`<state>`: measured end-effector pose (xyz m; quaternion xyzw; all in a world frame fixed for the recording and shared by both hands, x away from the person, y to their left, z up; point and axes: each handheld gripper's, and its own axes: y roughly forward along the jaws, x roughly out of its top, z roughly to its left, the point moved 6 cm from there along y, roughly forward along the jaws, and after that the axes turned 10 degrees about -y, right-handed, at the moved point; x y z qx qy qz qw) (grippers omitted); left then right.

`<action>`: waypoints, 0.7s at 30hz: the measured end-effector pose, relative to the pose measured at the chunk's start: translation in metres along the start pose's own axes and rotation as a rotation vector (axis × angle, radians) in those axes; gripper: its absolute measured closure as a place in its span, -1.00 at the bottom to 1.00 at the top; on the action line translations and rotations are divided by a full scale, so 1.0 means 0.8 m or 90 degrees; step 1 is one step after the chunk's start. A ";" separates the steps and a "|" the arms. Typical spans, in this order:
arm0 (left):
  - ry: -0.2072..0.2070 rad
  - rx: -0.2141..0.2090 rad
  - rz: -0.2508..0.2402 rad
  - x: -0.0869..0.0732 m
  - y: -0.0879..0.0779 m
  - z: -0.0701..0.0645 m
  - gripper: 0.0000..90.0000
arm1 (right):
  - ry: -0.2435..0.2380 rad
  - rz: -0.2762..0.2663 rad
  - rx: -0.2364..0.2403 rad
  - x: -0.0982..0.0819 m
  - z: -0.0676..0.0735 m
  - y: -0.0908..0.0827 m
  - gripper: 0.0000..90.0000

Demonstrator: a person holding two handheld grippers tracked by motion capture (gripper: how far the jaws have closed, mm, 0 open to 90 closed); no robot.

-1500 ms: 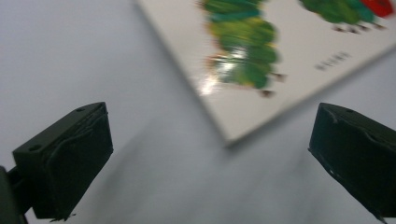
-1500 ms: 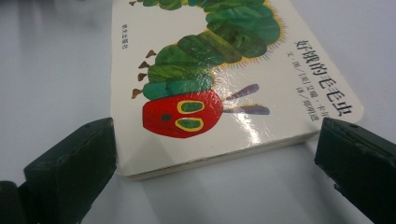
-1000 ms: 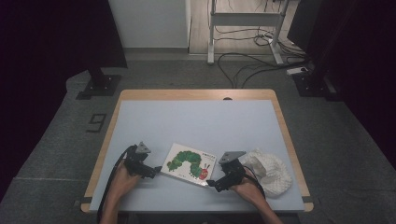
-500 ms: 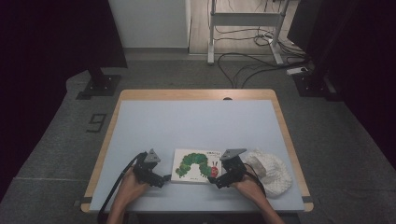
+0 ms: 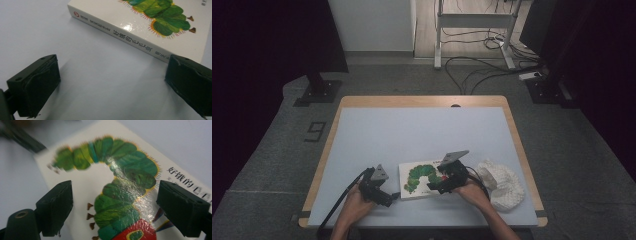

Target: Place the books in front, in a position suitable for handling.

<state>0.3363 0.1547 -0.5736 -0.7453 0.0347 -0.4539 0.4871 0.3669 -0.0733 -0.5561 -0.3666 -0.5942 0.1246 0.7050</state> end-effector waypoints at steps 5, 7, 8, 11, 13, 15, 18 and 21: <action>0.003 -0.003 0.001 0.000 0.000 -0.001 -1.00 | -0.042 0.032 -0.028 0.003 0.010 0.006 -0.78; 0.002 -0.003 0.001 0.000 0.000 -0.001 -1.00 | -0.034 0.033 -0.046 -0.004 0.004 0.002 -0.85; 0.002 -0.003 0.001 0.000 0.000 -0.001 -1.00 | -0.029 0.031 -0.051 -0.006 0.001 0.000 -0.87; 0.003 -0.003 0.002 0.000 0.000 -0.001 -1.00 | -0.013 0.034 -0.080 -0.016 -0.010 -0.007 -0.96; 0.003 -0.004 0.001 0.000 0.000 -0.002 -1.00 | 0.000 0.027 -0.089 -0.020 -0.016 -0.010 -0.97; 0.004 -0.005 0.001 0.000 0.000 -0.002 -1.00 | 0.012 0.031 -0.087 -0.023 -0.018 -0.010 -0.98; 0.005 -0.005 0.000 0.000 0.000 -0.003 -1.00 | 0.038 0.026 -0.075 -0.028 -0.022 -0.008 -1.00; 0.007 -0.008 0.001 0.000 0.000 -0.003 -1.00 | 0.045 0.019 -0.067 -0.030 -0.024 -0.008 -1.00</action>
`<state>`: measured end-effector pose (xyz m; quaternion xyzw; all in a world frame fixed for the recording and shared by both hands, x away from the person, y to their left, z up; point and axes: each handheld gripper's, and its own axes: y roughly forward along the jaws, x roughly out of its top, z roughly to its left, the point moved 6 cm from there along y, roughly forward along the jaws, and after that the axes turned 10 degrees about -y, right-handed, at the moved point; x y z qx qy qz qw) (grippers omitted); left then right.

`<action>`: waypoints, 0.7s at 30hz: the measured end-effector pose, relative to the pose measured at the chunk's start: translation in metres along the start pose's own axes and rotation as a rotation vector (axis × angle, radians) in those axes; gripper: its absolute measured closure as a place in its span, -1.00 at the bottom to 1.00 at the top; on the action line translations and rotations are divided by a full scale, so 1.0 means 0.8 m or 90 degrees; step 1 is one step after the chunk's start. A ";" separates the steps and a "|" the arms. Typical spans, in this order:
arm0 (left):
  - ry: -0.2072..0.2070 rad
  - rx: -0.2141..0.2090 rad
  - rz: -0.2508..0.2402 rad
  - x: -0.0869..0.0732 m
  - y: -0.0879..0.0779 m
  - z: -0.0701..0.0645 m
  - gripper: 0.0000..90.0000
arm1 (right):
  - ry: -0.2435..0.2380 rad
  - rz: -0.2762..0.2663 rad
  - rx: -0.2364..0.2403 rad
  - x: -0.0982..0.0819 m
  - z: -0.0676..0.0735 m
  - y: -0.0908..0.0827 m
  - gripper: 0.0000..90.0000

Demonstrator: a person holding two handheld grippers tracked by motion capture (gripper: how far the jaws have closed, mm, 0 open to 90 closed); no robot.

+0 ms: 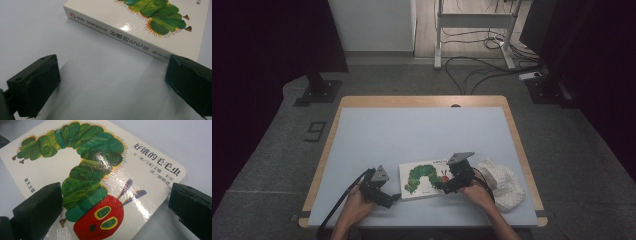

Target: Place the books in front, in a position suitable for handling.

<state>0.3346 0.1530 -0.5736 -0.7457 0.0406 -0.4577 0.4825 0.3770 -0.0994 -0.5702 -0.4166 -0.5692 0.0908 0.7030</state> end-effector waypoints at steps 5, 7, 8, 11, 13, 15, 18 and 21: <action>0.014 -0.011 0.000 0.000 0.001 -0.005 -1.00 | 0.000 -0.003 0.007 0.003 -0.004 0.003 -1.00; 0.020 -0.016 0.001 0.000 0.002 -0.008 -1.00 | -0.001 -0.008 0.015 0.006 -0.007 0.005 -1.00; 0.023 -0.019 0.001 0.000 0.002 -0.009 -1.00 | -0.002 -0.009 0.017 0.007 -0.009 0.007 -1.00; 0.030 -0.025 0.002 0.000 0.002 -0.013 -1.00 | -0.009 -0.007 0.020 0.013 -0.012 0.013 -1.00; 0.037 -0.029 0.004 0.000 0.002 -0.016 -1.00 | -0.015 -0.005 0.025 0.018 -0.014 0.018 -1.00; 0.040 -0.033 0.004 0.000 0.003 -0.018 -1.00 | -0.019 -0.003 0.031 0.023 -0.015 0.023 -1.00; 0.048 -0.040 0.006 -0.001 0.003 -0.023 -1.00 | -0.027 -0.002 0.037 0.028 -0.017 0.028 -1.00; 0.056 -0.048 0.008 -0.001 0.004 -0.029 -1.00 | -0.036 -0.002 0.042 0.034 -0.017 0.035 -1.00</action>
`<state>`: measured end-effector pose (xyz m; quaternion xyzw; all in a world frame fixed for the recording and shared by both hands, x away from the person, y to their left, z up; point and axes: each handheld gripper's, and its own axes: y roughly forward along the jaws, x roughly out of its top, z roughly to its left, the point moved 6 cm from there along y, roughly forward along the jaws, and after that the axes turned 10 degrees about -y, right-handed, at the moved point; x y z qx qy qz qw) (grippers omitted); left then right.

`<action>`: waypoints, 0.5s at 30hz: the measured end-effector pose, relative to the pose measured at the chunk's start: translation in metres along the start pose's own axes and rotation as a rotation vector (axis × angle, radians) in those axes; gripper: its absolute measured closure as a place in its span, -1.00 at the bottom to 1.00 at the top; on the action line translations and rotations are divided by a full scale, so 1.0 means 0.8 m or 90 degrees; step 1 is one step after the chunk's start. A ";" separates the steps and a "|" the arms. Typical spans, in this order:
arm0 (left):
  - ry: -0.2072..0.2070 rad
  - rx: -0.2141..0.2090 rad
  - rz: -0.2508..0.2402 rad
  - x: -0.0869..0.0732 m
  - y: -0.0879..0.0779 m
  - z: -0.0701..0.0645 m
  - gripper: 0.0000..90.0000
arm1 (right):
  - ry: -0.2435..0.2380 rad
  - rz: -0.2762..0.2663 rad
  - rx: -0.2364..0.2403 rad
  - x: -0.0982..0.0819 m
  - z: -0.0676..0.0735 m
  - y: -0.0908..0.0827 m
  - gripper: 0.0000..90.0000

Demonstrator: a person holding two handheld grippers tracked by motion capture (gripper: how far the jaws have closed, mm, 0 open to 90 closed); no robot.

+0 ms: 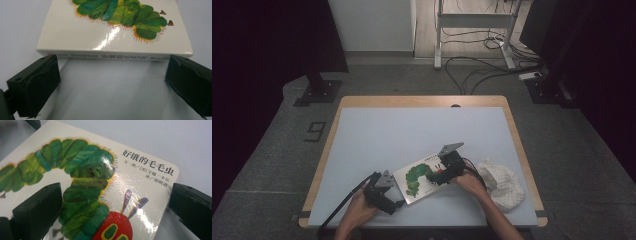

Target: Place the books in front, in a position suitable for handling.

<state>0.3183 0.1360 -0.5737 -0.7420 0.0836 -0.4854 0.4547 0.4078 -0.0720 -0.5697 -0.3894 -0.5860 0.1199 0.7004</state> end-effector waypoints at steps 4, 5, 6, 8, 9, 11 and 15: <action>-0.002 0.004 -0.001 0.000 0.000 -0.002 -1.00 | -0.004 0.006 0.003 0.004 -0.001 0.003 -1.00; -0.002 0.004 -0.001 0.000 0.000 -0.002 -1.00 | -0.005 0.003 0.002 0.003 -0.001 0.003 -1.00; -0.002 0.004 -0.001 0.000 0.000 -0.002 -1.00 | -0.002 0.002 0.002 0.003 0.000 0.003 -1.00; -0.003 0.003 -0.001 0.000 0.000 -0.002 -1.00 | -0.001 0.003 0.002 0.002 0.000 0.002 -1.00; -0.004 0.003 -0.001 0.000 0.000 -0.002 -1.00 | 0.000 0.004 0.003 0.002 0.000 0.002 -1.00; -0.006 0.004 0.000 0.000 0.000 -0.002 -1.00 | 0.003 0.006 0.001 0.002 0.000 0.001 -1.00; -0.006 0.026 -0.001 -0.003 -0.007 0.002 -1.00 | -0.005 0.012 -0.013 0.001 -0.001 -0.005 -0.96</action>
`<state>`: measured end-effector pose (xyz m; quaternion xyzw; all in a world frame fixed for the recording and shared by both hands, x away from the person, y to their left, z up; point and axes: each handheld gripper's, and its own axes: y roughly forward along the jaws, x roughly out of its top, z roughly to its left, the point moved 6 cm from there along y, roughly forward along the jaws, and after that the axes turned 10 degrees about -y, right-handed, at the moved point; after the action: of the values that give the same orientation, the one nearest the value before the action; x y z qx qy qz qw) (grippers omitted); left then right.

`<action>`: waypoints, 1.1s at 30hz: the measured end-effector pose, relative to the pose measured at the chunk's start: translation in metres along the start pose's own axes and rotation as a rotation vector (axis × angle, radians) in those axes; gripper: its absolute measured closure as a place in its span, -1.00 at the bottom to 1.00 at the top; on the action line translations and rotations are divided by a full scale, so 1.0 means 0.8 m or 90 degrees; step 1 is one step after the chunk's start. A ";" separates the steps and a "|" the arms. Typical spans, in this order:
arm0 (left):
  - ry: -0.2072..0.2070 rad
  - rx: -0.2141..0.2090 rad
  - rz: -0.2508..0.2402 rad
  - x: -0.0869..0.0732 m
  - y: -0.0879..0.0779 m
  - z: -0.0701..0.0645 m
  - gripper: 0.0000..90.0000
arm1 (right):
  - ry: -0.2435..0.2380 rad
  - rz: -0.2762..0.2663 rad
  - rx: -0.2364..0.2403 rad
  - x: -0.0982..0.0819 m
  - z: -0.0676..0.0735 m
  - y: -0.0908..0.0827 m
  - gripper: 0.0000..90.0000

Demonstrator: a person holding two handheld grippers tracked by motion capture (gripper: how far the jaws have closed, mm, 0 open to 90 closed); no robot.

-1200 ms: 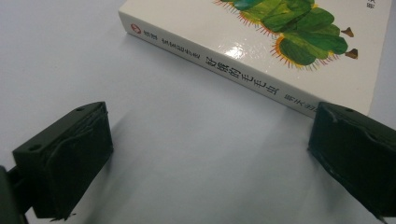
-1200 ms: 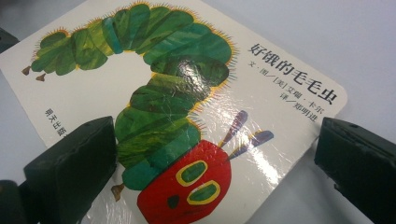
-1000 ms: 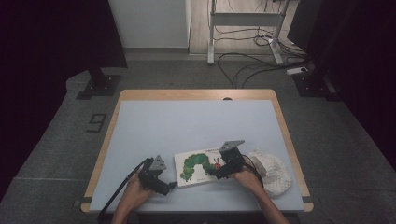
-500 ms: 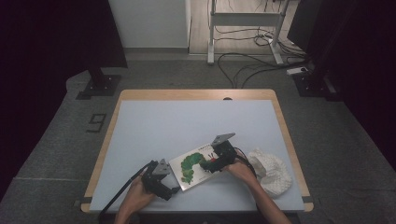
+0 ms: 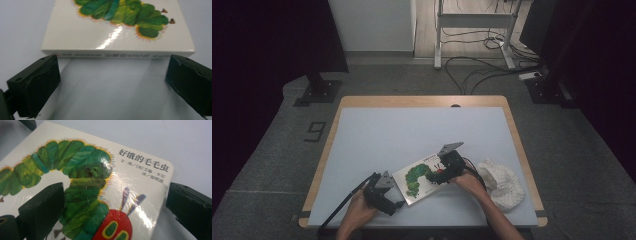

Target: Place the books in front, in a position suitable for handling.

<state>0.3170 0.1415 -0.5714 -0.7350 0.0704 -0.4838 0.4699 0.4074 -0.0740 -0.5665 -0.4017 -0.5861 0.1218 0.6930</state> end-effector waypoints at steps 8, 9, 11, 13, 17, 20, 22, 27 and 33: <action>-0.051 0.040 -0.024 -0.020 -0.032 0.025 -1.00 | -0.017 -0.004 -0.014 0.006 0.005 -0.020 -0.88; -0.062 0.044 -0.028 -0.023 -0.035 0.029 -1.00 | -0.021 0.000 -0.014 0.006 0.007 -0.023 -0.87; -0.079 0.049 -0.030 -0.029 -0.039 0.034 -1.00 | -0.025 0.007 -0.016 0.006 0.009 -0.030 -0.87; -0.092 0.052 -0.030 -0.033 -0.039 0.037 -1.00 | -0.028 0.006 -0.017 0.007 0.010 -0.036 -0.87; -0.101 0.055 -0.018 -0.037 -0.033 0.039 -1.00 | -0.032 0.002 -0.027 0.009 0.012 -0.052 -0.87; -0.101 0.055 -0.018 -0.037 -0.033 0.039 -1.00 | -0.033 0.001 -0.041 0.009 0.013 -0.065 -0.87; -0.101 0.054 -0.018 -0.037 -0.033 0.039 -1.00 | -0.030 0.001 -0.049 0.008 0.013 -0.073 -0.87; -0.100 0.055 -0.019 -0.038 -0.033 0.039 -1.00 | -0.023 0.001 -0.065 0.001 0.010 -0.090 -0.89; -0.100 0.055 -0.019 -0.038 -0.033 0.039 -1.00 | -0.009 0.001 -0.084 -0.010 0.008 -0.113 -0.89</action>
<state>0.3161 0.1919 -0.5738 -0.7504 0.0013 -0.4346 0.4980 0.3723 -0.1352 -0.5094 -0.4464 -0.5972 0.0859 0.6608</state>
